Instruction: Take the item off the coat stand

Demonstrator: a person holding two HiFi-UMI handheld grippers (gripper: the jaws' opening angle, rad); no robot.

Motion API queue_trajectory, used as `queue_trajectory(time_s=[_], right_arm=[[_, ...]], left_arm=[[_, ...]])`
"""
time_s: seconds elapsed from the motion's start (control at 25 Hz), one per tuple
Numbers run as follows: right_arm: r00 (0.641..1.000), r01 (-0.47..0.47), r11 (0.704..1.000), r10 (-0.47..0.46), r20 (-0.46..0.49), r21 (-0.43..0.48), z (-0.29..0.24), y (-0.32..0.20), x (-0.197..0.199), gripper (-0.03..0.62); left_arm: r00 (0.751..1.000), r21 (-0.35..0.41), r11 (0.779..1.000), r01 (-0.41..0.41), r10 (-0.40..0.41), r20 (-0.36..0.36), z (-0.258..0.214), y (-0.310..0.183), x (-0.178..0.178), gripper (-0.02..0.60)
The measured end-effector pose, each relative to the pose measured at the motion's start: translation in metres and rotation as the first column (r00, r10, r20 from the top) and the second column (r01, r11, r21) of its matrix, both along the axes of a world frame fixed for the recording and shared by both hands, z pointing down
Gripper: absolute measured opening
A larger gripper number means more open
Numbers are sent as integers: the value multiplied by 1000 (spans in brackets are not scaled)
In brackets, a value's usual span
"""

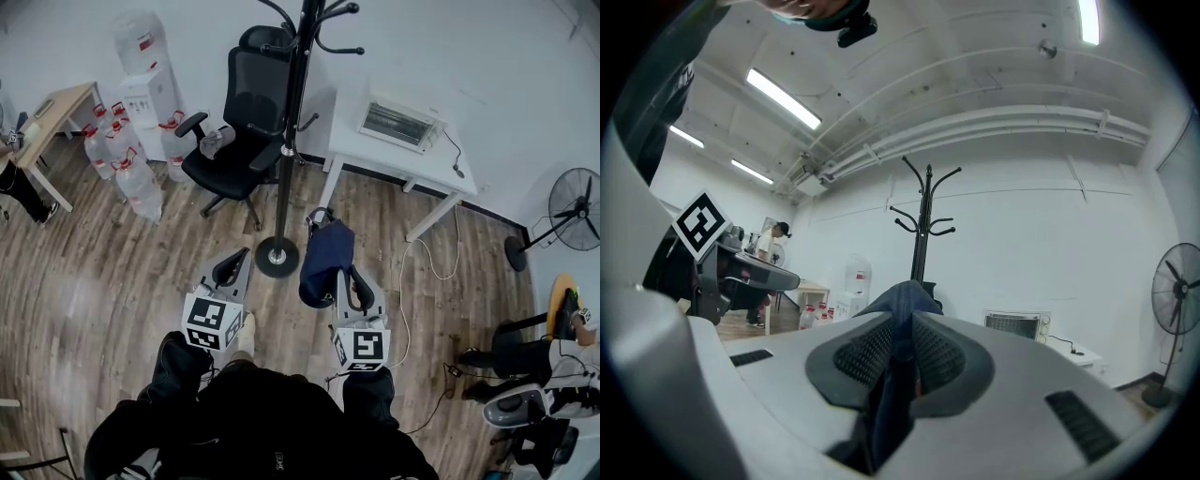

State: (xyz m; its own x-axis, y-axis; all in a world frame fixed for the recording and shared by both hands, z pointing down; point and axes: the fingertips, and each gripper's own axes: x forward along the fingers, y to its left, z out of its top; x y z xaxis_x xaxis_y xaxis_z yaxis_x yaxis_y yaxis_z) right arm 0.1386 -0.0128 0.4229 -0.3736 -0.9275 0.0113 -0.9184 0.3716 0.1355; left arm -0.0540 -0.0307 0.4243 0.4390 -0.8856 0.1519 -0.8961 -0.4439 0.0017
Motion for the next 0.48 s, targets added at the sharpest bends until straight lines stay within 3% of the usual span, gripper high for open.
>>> queue_trajectory(time_s=[0.48], right_arm=[[1000,-2,1000,2,0,-2,-1,-2,1,75]], left_arm=[[1000,-2,1000,3,-3,1,-1,-2,0,23]])
